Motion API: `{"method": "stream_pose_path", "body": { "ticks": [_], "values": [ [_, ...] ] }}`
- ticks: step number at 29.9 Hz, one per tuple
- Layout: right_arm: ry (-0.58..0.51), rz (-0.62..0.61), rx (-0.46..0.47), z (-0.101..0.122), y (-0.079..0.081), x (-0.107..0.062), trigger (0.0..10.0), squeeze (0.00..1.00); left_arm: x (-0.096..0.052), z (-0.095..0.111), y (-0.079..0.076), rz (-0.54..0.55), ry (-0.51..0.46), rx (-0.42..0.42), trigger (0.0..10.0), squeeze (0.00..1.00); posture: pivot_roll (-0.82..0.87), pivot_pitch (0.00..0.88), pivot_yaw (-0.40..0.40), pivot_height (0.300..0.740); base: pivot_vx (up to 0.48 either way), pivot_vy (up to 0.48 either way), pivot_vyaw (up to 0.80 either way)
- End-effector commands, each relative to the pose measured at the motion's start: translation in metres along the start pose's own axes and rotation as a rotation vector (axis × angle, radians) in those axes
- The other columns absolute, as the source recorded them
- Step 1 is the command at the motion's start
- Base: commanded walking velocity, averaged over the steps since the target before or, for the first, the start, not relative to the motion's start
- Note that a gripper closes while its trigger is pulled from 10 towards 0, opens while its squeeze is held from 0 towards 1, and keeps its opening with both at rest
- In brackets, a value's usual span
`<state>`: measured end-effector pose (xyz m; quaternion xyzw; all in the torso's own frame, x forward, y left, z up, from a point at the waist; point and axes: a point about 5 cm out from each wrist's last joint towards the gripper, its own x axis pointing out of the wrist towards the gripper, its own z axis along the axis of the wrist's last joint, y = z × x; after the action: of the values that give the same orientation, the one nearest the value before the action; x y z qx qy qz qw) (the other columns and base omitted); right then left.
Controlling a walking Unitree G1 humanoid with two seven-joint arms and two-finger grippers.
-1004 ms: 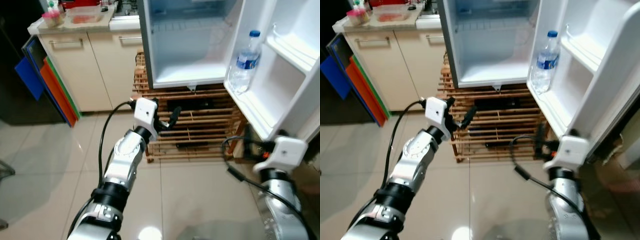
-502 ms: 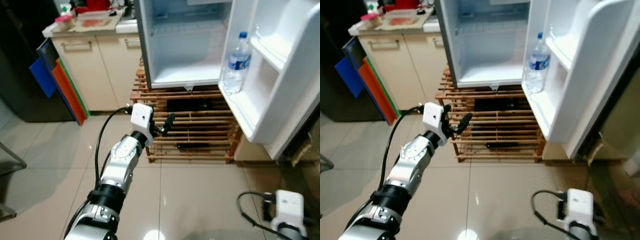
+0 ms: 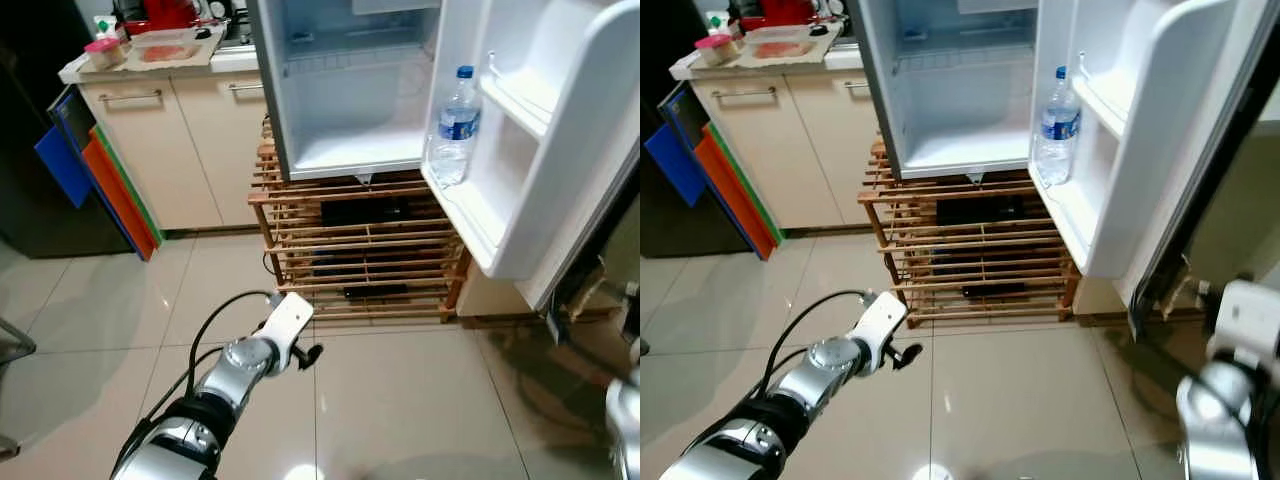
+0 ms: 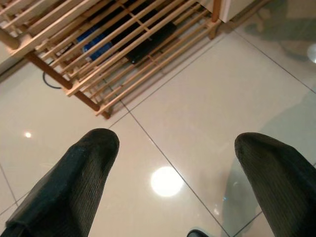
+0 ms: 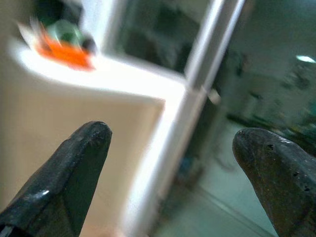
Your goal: Restocking fridge
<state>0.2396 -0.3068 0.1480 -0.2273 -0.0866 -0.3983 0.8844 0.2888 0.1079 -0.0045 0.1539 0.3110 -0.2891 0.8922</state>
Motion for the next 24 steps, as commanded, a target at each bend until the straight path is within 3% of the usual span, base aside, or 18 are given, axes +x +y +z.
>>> {"method": "stream_pose_path", "body": {
  "ticks": [1, 7, 8, 9, 11, 14, 16, 17, 18, 20, 21, 22, 23, 24],
  "values": [
    [0.025, 0.068, 0.024, -0.006, 0.013, -0.004, 10.0, 0.0, 0.0, 0.006, 0.003, 0.005, -0.007, 0.036, 10.0, 0.0, -0.14, 0.0, 0.104, 0.723, 0.0, 0.0, 0.0],
    [0.06, 0.349, 0.321, 0.014, 0.063, -0.011, 10.0, 0.0, 0.002, 0.007, 0.002, 0.01, -0.005, 0.036, 10.0, 0.0, -0.12, 0.0, 0.092, 0.723, 0.0, 0.0, 0.0],
    [0.076, 0.502, 0.435, 0.027, 0.086, -0.024, 10.0, 0.0, 0.002, 0.007, 0.003, 0.011, -0.005, 0.031, 10.0, 0.0, -0.12, 0.0, 0.092, 0.723, 0.0, 0.0, 0.0],
    [0.076, 0.502, 0.435, 0.027, 0.086, -0.024, 10.0, 0.0, 0.002, 0.007, 0.003, 0.011, -0.005, 0.031, 10.0, 0.0, -0.12, 0.0, 0.092, 0.723, 0.0, 0.0, 0.0],
    [0.096, 0.672, 0.559, 0.043, 0.107, -0.042, 10.0, 0.0, 0.002, 0.007, 0.002, 0.01, -0.005, 0.03, 10.0, 0.0, -0.12, 0.0, 0.092, 0.723, 0.0, 0.0, 0.0],
    [0.229, 1.168, 0.792, 0.075, 0.138, -0.093, 10.0, 0.0, 0.003, 0.008, 0.0, -0.021, -0.02, 0.011, 10.0, 0.0, -0.12, 0.0, 0.091, 0.723, 0.0, 0.0, 0.0],
    [0.235, 1.242, 0.83, 0.08, 0.138, -0.101, 10.0, 0.0, 0.003, 0.009, -0.001, -0.025, -0.025, 0.009, 10.0, 0.0, -0.12, 0.0, 0.092, 0.723, 0.0, 0.0, 0.0],
    [0.251, 1.156, 0.838, 0.074, 0.134, -0.09, 10.0, 0.0, 0.004, 0.01, -0.001, -0.025, -0.033, 0.01, 10.0, 0.0, -0.12, 0.0, 0.092, 0.723, 0.0, 0.0, 0.0],
    [0.251, 1.156, 0.838, 0.074, 0.134, -0.09, 10.0, 0.0, 0.004, 0.01, -0.001, -0.025, -0.033, 0.01, 10.0, 0.0, -0.12, 0.0, 0.092, 0.723, 0.0, 0.0, 0.0],
    [0.238, 0.821, 0.601, 0.04, 0.12, -0.054, 10.0, 0.0, 0.004, 0.016, -0.003, -0.027, -0.079, 0.024, 10.0, 0.0, -0.12, 0.002, 0.092, 0.723, 0.0, 0.0, 0.0],
    [0.224, 0.726, 0.511, 0.03, 0.113, -0.045, 10.0, 0.0, 0.004, 0.018, -0.003, -0.026, -0.097, 0.032, 10.0, 0.0, -0.12, 0.002, 0.092, 0.723, 0.0, 0.0, 0.0],
    [0.204, 0.56, 0.321, 0.013, 0.095, -0.034, 10.0, 0.0, 0.001, 0.034, -0.001, 0.009, -0.211, 0.052, 10.0, 0.0, -0.12, 0.004, 0.09, 0.723, 0.0, 0.0, 0.0],
    [0.204, 0.56, 0.321, 0.013, 0.095, -0.034, 10.0, 0.0, 0.001, 0.034, -0.001, 0.009, -0.211, 0.052, 10.0, 0.0, -0.12, 0.004, 0.09, 0.723, 0.0, 0.0, 0.0],
    [0.215, 0.488, 0.302, 0.008, 0.084, -0.032, 10.0, 0.0, -0.004, 0.055, 0.004, 0.06, -0.333, 0.071, 10.0, 0.0, -0.12, 0.006, 0.088, 0.723, 0.0, 0.0, 0.0]
  ]
}}
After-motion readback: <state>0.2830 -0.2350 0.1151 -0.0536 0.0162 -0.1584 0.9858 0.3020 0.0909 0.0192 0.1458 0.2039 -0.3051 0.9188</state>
